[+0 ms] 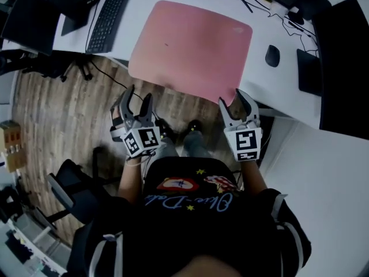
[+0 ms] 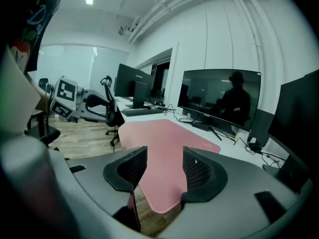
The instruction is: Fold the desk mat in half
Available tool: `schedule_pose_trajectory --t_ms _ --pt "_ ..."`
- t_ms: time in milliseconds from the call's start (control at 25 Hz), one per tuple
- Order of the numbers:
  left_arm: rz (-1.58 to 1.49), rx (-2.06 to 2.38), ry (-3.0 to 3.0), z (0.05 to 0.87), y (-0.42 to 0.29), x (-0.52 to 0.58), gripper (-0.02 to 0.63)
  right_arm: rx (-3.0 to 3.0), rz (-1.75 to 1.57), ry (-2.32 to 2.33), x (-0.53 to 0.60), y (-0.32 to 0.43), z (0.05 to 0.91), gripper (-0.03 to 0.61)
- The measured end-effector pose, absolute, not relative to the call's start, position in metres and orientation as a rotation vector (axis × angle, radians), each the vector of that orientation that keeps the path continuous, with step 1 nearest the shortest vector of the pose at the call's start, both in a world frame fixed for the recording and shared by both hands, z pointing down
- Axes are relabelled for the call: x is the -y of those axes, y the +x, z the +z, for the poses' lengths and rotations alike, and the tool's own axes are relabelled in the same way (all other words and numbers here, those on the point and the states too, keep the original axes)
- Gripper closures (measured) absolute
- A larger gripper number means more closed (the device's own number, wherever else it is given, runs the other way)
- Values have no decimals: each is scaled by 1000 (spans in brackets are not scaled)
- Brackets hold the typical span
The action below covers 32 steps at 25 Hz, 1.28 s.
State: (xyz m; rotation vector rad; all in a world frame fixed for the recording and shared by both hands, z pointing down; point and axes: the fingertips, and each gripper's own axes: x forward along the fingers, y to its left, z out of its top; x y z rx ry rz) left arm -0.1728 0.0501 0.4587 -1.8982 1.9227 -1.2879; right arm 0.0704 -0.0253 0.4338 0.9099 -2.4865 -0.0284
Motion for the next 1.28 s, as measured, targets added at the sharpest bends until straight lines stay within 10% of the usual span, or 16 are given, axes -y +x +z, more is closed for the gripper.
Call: schedule_pose_trajectory --t_ms 1280 --pt "-1482 -1423 -1626 626 -218 5 342 1910 -451 1089 -5 15 602 327"
